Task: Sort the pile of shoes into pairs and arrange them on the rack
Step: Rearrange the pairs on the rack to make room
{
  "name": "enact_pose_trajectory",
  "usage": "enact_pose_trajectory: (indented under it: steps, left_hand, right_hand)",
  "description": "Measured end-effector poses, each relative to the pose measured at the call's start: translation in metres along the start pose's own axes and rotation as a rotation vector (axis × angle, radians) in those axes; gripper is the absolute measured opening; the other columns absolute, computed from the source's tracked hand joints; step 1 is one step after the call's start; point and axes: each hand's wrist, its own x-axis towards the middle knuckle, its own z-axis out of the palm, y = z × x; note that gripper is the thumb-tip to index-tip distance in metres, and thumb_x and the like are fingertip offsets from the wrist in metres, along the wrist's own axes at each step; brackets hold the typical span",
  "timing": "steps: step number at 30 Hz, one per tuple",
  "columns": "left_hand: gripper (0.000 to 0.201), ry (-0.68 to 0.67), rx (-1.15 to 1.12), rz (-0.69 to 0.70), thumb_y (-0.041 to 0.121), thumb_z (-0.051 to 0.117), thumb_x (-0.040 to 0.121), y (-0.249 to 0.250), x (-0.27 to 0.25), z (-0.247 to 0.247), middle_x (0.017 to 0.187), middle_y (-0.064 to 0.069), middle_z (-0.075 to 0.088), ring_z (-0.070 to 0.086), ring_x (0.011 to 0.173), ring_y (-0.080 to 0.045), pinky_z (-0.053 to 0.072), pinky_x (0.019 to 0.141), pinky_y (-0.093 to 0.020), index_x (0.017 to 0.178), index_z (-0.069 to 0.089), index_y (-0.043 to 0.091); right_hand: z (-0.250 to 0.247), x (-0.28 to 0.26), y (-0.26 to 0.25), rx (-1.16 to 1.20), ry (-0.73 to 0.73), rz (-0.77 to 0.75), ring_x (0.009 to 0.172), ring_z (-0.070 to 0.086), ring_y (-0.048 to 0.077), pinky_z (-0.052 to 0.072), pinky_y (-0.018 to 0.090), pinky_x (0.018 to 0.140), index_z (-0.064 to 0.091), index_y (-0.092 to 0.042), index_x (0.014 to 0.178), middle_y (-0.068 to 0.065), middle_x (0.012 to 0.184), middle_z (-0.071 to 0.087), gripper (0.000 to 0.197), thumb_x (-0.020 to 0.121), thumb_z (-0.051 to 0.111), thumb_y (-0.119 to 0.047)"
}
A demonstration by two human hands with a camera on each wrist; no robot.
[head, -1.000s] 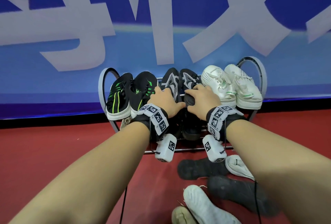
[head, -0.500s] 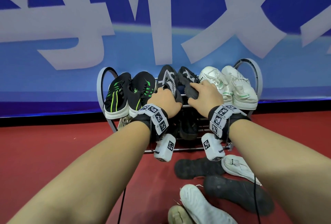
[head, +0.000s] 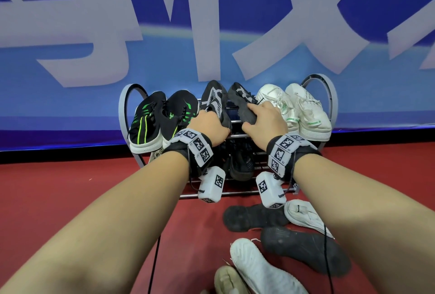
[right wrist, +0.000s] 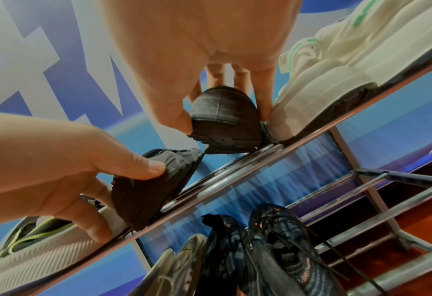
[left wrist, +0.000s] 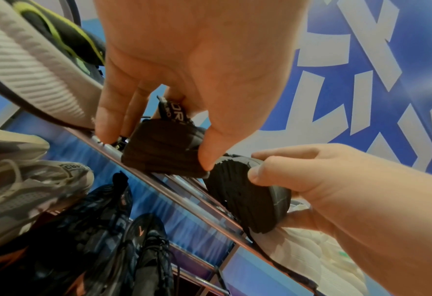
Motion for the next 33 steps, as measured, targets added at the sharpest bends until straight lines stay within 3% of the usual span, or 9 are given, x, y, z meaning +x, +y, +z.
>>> enact_pose_trajectory:
  steps: [7, 12, 14, 16, 19, 23, 26, 29, 33]
  left_hand:
    - [0.036, 0.007, -0.008, -0.006, 0.045, 0.064, 0.077, 0.001, -0.002, -0.002, 0.090, -0.010, 0.063, 0.063, 0.081, -0.032, 0.046, 0.065, -0.033, 0.066, 0.050, 0.014]
    - [0.040, 0.012, 0.004, 0.010, 0.049, 0.061, 0.076, 0.001, -0.003, 0.000, 0.100, -0.012, 0.061, 0.062, 0.087, -0.035, 0.047, 0.067, -0.035, 0.064, 0.044, 0.015]
    - [0.042, 0.022, 0.033, 0.006, 0.051, 0.061, 0.078, 0.002, -0.005, 0.002, 0.111, -0.013, 0.059, 0.061, 0.096, -0.037, 0.050, 0.075, -0.039, 0.073, 0.048, 0.012]
    - [0.047, 0.041, 0.070, 0.004, 0.052, 0.062, 0.081, 0.003, -0.008, 0.005, 0.123, -0.013, 0.053, 0.056, 0.109, -0.040, 0.049, 0.084, -0.044, 0.100, 0.052, 0.010]
    - [0.061, 0.098, 0.140, 0.044, 0.051, 0.063, 0.082, 0.003, -0.014, 0.009, 0.130, -0.012, 0.048, 0.053, 0.115, -0.040, 0.045, 0.079, -0.042, 0.127, 0.041, 0.017]
    - [0.073, 0.100, 0.263, 0.113, 0.053, 0.068, 0.076, 0.004, -0.018, 0.016, 0.133, -0.009, 0.043, 0.049, 0.117, -0.035, 0.043, 0.075, -0.041, 0.137, 0.036, 0.030]
    - [0.086, 0.075, 0.351, 0.121, 0.042, 0.072, 0.077, 0.002, -0.020, 0.019, 0.143, -0.011, 0.036, 0.042, 0.125, -0.036, 0.046, 0.088, -0.043, 0.148, 0.025, 0.033]
    - [0.085, 0.089, 0.418, 0.158, 0.041, 0.069, 0.078, 0.002, -0.019, 0.023, 0.142, -0.012, 0.037, 0.041, 0.124, -0.037, 0.043, 0.096, -0.044, 0.150, 0.024, 0.033]
    - [0.074, 0.126, 0.455, 0.189, 0.041, 0.064, 0.077, 0.003, -0.015, 0.026, 0.136, -0.011, 0.042, 0.041, 0.120, -0.038, 0.039, 0.095, -0.043, 0.144, 0.034, 0.032]
  right_hand:
    - [0.001, 0.000, 0.001, -0.009, 0.007, -0.007, 0.105, 0.047, 0.027, 0.046, 0.036, 0.075, 0.062, -0.023, 0.115, -0.002, 0.099, 0.044, 0.036, 0.080, 0.059, -0.029]
    - [0.003, -0.002, 0.002, -0.098, -0.034, -0.037, 0.109, 0.044, 0.027, 0.046, 0.035, 0.076, 0.058, -0.022, 0.125, 0.002, 0.112, 0.050, 0.043, 0.082, 0.060, -0.028]
    - [0.004, -0.003, 0.001, -0.147, -0.054, -0.061, 0.108, 0.044, 0.026, 0.046, 0.034, 0.075, 0.057, -0.025, 0.126, 0.001, 0.113, 0.050, 0.046, 0.081, 0.062, -0.029]
    - [0.005, -0.002, 0.001, -0.192, -0.078, -0.078, 0.108, 0.046, 0.027, 0.046, 0.036, 0.079, 0.055, -0.028, 0.128, 0.001, 0.117, 0.051, 0.050, 0.079, 0.064, -0.030]
    - [0.006, -0.001, -0.001, -0.287, -0.081, -0.119, 0.111, 0.048, 0.029, 0.042, 0.039, 0.087, 0.050, -0.027, 0.133, 0.001, 0.126, 0.052, 0.058, 0.078, 0.066, -0.033]
    - [0.015, 0.000, -0.003, -0.391, -0.111, -0.155, 0.120, 0.043, 0.030, 0.038, 0.042, 0.094, 0.037, -0.027, 0.142, -0.004, 0.144, 0.040, 0.075, 0.074, 0.069, -0.032]
    - [0.023, 0.002, -0.003, -0.452, -0.148, -0.184, 0.131, 0.035, 0.028, 0.034, 0.042, 0.101, 0.034, -0.029, 0.144, -0.008, 0.152, 0.033, 0.079, 0.074, 0.069, -0.021]
    - [0.030, 0.002, -0.004, -0.484, -0.198, -0.192, 0.139, 0.029, 0.025, 0.031, 0.043, 0.108, 0.031, -0.027, 0.147, -0.009, 0.156, 0.028, 0.078, 0.079, 0.068, -0.016]
    - [0.034, 0.005, -0.005, -0.519, -0.213, -0.228, 0.137, 0.033, 0.023, 0.029, 0.045, 0.108, 0.035, -0.026, 0.145, -0.009, 0.154, 0.033, 0.073, 0.079, 0.065, -0.016]
